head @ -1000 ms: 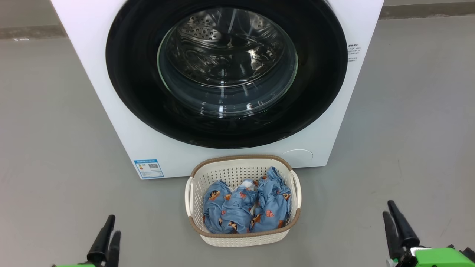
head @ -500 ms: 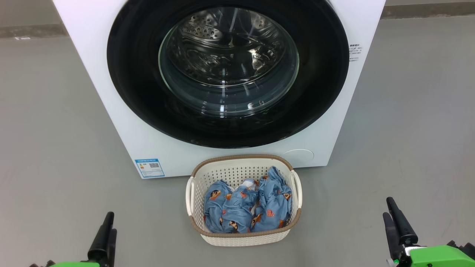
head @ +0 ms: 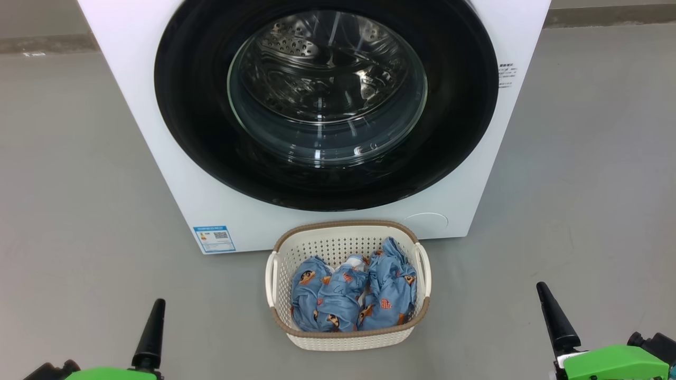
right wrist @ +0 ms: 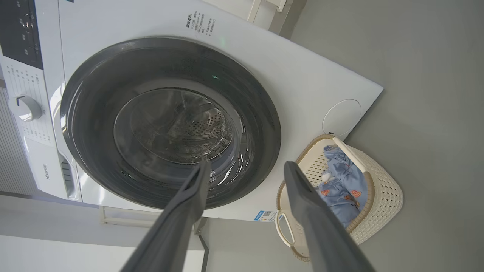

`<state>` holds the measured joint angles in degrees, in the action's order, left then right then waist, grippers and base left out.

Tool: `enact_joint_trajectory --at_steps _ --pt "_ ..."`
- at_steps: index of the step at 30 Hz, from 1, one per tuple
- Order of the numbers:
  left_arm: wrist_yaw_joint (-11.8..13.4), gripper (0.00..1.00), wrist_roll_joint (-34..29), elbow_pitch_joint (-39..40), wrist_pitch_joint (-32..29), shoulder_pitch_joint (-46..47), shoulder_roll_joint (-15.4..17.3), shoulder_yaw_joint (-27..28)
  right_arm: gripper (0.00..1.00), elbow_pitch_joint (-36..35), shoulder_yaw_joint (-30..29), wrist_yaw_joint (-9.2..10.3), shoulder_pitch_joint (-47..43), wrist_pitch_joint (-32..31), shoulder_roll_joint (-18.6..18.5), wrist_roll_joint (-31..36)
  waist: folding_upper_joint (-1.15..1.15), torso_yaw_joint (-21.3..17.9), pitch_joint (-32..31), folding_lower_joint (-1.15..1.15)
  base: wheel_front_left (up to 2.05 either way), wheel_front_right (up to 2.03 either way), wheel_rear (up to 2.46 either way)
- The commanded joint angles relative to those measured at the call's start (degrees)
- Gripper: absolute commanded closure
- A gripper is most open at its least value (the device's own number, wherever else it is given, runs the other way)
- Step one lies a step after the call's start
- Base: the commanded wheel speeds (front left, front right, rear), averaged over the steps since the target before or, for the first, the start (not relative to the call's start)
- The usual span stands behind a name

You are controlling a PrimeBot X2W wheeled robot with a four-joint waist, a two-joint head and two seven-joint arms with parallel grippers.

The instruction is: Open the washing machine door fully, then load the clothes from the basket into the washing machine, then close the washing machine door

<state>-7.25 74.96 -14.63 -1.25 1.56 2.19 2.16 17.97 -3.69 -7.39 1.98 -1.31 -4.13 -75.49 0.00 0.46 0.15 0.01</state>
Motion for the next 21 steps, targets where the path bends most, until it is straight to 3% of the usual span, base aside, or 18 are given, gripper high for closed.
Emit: enact_joint_trajectory --at_steps 1,21 --pt "-0.1 0.0 -2.9 2.0 0.7 1.1 1.1 0.4 0.0 -1.2 0.8 -0.03 2.0 0.9 -1.1 2.6 0.0 0.0 0.0 -0.01 0.0 0.0 0.0" --pt "-0.1 0.0 -16.9 3.4 3.9 0.5 1.3 -0.5 0.0 -1.1 2.3 -0.04 1.8 4.1 -2.1 15.3 0.0 0.5 -0.1 -0.01 0.0 0.0 0.0"
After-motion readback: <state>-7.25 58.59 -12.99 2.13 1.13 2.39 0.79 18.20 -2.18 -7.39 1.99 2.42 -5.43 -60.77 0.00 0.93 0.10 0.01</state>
